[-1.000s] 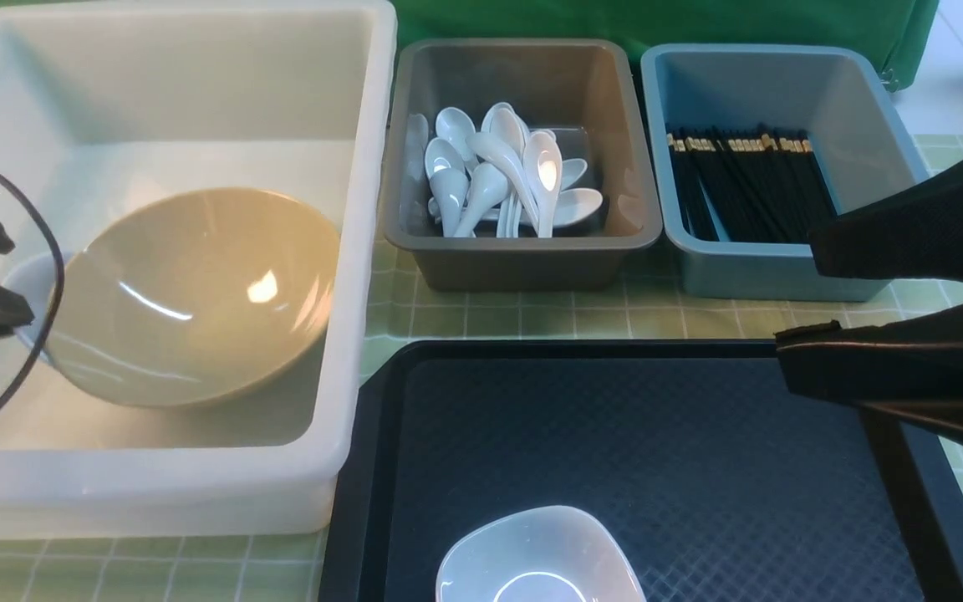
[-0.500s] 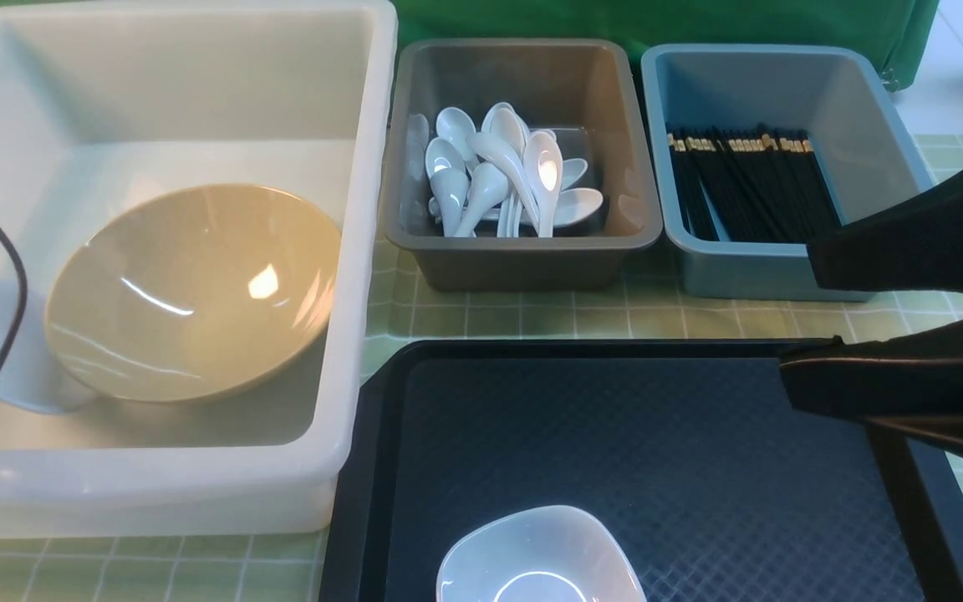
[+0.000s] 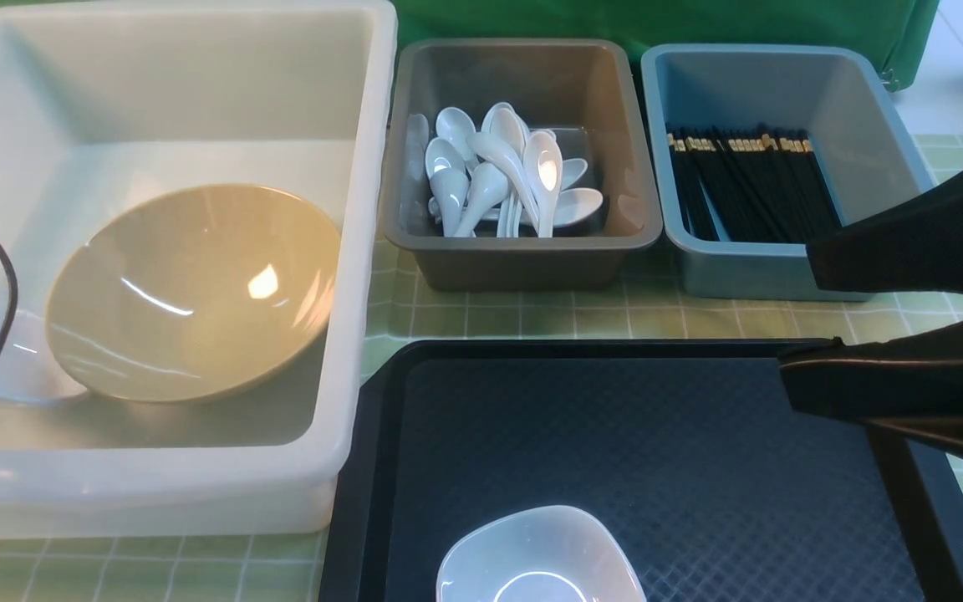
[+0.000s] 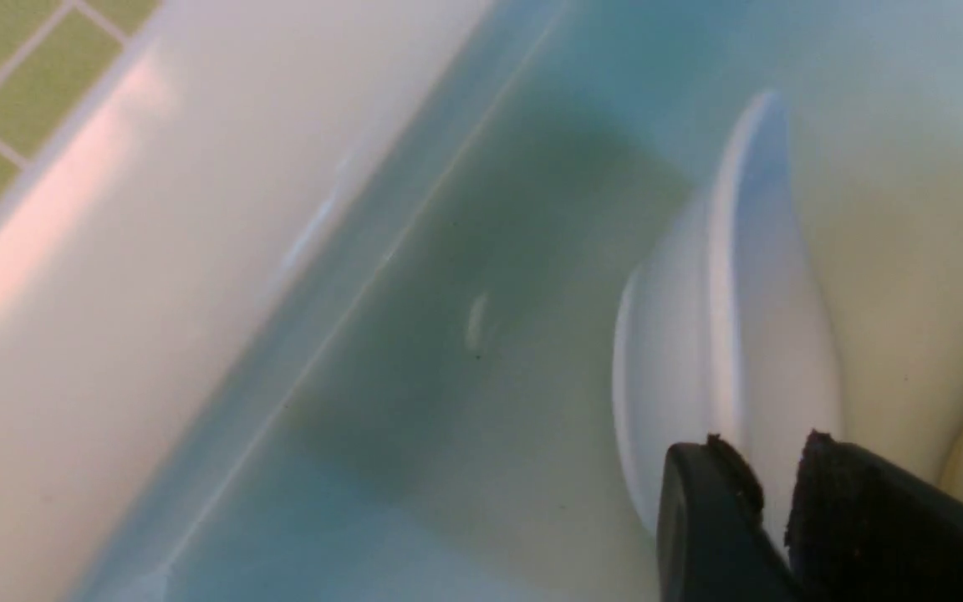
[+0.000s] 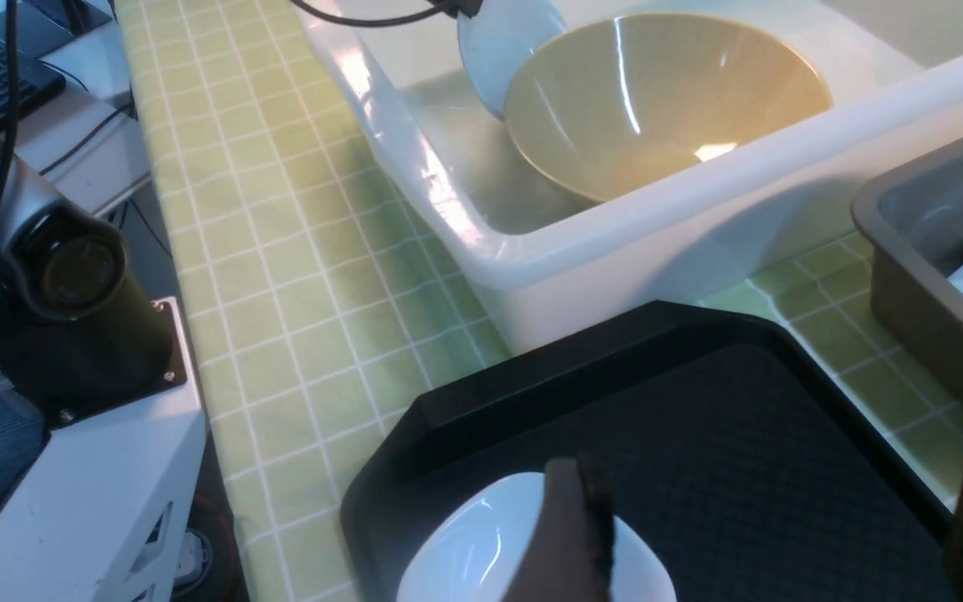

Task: On green table put chopsticks spoon bowls plates into blue grey white boxes.
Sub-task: 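Place the white bowl into the white bin with the other dishes with the left gripper, then grasp the small white bowl on the black tray by its rim with the left gripper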

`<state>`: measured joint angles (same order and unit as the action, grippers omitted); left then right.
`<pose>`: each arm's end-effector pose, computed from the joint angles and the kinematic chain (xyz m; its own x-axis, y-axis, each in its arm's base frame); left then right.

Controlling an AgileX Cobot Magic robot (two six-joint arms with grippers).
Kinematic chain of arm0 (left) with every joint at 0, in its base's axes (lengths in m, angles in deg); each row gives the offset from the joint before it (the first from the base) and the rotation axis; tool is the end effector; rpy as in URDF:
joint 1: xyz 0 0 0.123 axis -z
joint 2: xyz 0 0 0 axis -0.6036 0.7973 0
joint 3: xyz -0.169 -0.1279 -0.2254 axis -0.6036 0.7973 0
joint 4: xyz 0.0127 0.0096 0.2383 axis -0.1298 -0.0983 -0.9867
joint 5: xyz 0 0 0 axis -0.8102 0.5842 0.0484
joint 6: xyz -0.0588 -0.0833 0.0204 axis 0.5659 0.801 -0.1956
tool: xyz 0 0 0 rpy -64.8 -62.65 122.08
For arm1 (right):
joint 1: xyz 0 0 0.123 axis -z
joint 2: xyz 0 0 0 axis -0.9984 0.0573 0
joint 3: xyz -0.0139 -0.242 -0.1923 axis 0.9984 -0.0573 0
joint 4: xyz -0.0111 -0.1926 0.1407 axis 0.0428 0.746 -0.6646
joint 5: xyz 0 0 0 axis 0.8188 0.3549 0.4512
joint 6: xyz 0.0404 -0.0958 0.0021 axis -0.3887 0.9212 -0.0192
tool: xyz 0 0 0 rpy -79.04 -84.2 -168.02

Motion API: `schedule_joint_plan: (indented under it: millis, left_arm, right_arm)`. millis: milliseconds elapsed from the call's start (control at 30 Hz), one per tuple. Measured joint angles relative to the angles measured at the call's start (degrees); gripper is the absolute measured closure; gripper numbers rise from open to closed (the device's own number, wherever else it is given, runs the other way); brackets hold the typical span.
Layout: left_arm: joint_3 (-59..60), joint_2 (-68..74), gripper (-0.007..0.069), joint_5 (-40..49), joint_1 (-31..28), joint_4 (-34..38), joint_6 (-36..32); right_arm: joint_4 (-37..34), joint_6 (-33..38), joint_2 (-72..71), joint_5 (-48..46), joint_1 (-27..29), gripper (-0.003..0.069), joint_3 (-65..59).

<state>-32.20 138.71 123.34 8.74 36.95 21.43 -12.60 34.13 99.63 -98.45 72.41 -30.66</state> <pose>0.2609 0.1178 0.2610 -0.6866 -0.5588 -0.4651 -0.5026 0.8270 -0.2518 0.1342 0.0985 0.4072 -0.2474 -0.3321 -0.9102 -0.8190 0.5737 0.0133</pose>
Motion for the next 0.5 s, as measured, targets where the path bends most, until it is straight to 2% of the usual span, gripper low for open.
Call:
schedule_joint_plan:
  millis: [100, 200, 300, 400, 500]
  left_arm:
    - [0.0, -0.06, 0.0339, -0.46, 0.0, -0.73, 1.54]
    - [0.0, -0.17, 0.0246, -0.45, 0.0, -1.51, 1.72]
    - [-0.62, -1.16, 0.0116, 0.09, 0.0, -3.92, 2.17]
    - [-3.72, -2.9, 0.0041, 2.09, 0.0, -6.92, 3.71]
    - [-8.74, -5.0, 0.0025, 6.44, 0.0, -8.42, 4.66]
  right_arm:
    - [0.0, 0.0, 0.0, -0.15, 0.0, 0.0102, 0.0]
    - [0.0, 0.0, 0.0, -0.77, 0.0, 0.0102, 0.0]
    - [0.0, 0.0, 0.0, -1.42, 0.0, 0.0102, 0.0]
    - [0.0, 0.0, 0.0, -1.49, 0.0, 0.0102, 0.0]
    - [0.0, 0.0, 0.0, -1.53, 0.0, 0.0102, 0.0]
